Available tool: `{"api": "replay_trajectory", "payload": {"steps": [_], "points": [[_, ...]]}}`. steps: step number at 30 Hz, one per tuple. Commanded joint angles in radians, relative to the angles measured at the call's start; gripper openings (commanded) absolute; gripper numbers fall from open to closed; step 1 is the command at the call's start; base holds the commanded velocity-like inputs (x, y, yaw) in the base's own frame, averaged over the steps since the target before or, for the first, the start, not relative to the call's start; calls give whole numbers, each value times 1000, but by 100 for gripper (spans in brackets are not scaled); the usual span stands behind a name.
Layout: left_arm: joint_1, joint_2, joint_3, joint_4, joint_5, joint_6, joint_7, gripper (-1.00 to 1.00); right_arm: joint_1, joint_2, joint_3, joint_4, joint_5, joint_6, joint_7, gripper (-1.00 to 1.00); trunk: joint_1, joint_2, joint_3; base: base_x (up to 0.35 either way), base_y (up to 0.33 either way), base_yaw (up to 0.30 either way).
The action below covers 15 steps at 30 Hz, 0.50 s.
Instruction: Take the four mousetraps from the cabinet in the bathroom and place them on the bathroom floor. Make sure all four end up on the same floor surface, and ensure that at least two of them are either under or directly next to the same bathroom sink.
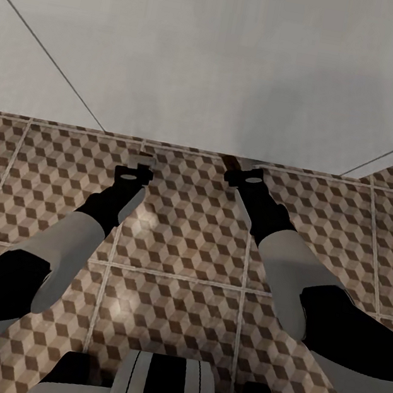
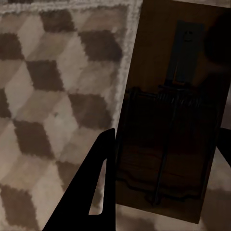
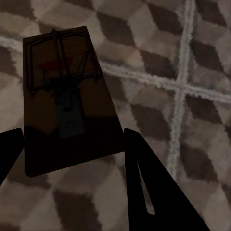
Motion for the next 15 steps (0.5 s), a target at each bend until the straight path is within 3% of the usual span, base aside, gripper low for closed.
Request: {"api": "replay_trajectory", "payload": {"steps": [1, 15], "points": [[-1, 1, -8, 4, 8, -1, 13, -100, 0, 0, 3, -1, 7, 8, -7, -100, 0, 0, -1, 7, 0, 0], [-1, 1, -8, 32, 8, -24, 13, -100, 0, 0, 2, 17, 7, 8, -6, -100, 0, 0, -1, 1, 0, 0]]}}
